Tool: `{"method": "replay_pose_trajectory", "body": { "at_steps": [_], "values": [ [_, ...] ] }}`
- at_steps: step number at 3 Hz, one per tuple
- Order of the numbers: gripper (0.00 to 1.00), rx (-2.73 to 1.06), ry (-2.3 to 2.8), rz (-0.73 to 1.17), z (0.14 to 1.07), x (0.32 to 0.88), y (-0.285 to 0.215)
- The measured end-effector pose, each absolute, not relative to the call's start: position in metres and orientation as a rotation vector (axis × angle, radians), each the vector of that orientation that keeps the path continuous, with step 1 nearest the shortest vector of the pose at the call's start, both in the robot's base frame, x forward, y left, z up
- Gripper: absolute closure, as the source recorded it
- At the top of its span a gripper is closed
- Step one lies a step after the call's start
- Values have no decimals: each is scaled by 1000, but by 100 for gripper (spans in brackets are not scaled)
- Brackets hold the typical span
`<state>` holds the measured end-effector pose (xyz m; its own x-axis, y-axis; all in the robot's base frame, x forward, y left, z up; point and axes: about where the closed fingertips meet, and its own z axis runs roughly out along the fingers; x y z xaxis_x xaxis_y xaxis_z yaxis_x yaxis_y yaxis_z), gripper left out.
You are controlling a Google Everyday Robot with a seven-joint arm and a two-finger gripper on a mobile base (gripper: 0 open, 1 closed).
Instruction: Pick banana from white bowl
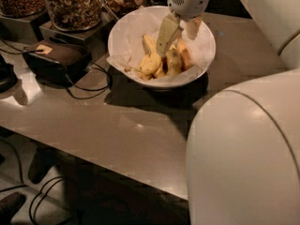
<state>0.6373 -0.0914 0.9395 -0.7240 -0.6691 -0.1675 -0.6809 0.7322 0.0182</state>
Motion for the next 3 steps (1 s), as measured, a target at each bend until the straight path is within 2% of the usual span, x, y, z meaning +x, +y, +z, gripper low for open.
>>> {"method": "replay_pose_trajectory", "body": {
  "at_steps": [1,3],
  "values": [
    [0,-1091,2783,118,939,637,-91],
    [0,-1108,2753,105,928,651,-76]
  ]
}}
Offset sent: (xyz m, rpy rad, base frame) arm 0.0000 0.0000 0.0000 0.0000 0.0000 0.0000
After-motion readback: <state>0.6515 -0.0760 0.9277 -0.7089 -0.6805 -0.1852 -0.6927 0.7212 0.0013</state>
